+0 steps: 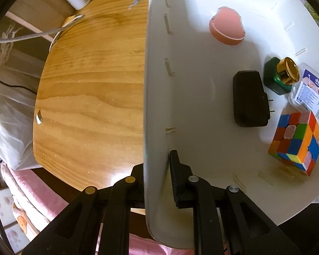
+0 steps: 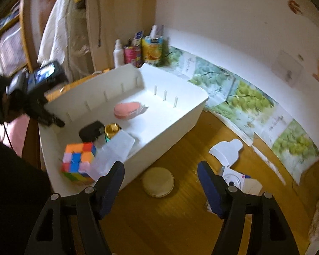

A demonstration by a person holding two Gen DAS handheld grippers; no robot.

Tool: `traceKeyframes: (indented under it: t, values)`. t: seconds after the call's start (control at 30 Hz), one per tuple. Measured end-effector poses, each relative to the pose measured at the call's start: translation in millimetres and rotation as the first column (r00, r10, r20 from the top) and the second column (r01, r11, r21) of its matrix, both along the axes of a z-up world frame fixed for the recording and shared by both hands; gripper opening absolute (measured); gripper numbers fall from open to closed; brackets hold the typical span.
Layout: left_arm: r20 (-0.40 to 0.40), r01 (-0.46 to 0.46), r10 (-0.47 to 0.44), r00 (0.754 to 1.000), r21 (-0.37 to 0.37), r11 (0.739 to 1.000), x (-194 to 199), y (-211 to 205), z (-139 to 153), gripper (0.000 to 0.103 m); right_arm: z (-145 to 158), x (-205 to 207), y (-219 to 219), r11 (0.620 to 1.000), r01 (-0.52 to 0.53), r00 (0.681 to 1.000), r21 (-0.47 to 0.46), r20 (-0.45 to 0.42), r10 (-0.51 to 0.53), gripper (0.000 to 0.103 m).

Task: Organize rigid objects
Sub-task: 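Move the right gripper back to the gold round compact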

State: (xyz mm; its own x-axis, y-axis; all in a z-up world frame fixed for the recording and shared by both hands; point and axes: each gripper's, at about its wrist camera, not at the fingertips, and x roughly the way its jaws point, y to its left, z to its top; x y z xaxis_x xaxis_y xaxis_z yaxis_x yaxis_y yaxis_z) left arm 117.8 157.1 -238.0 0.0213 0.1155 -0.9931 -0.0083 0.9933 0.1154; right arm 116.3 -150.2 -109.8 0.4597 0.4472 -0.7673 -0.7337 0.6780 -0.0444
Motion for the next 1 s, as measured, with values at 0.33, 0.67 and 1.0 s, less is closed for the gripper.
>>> traceKeyframes:
  t: [0.33,0.67,1.0]
  values:
    - [-0.011,-0.057,0.057,0.998,0.046,0.997,1,-5,-2,0.018,-56,16,3,0.991,-0.123,0.990,-0.056,-0.073,0.119,0.072]
    - [-0.027,-0.104,0.106,0.994,0.062,0.993,5,-7,-8,0.019,-77,29,14,0.985,-0.164,0.980,-0.058,-0.124,0.156,0.070]
    - [-0.035,-0.118,0.120,0.992,0.062,0.991,10,-1,-13,0.020,-91,35,20,0.983,-0.175,0.973,-0.062,-0.164,0.163,0.057]
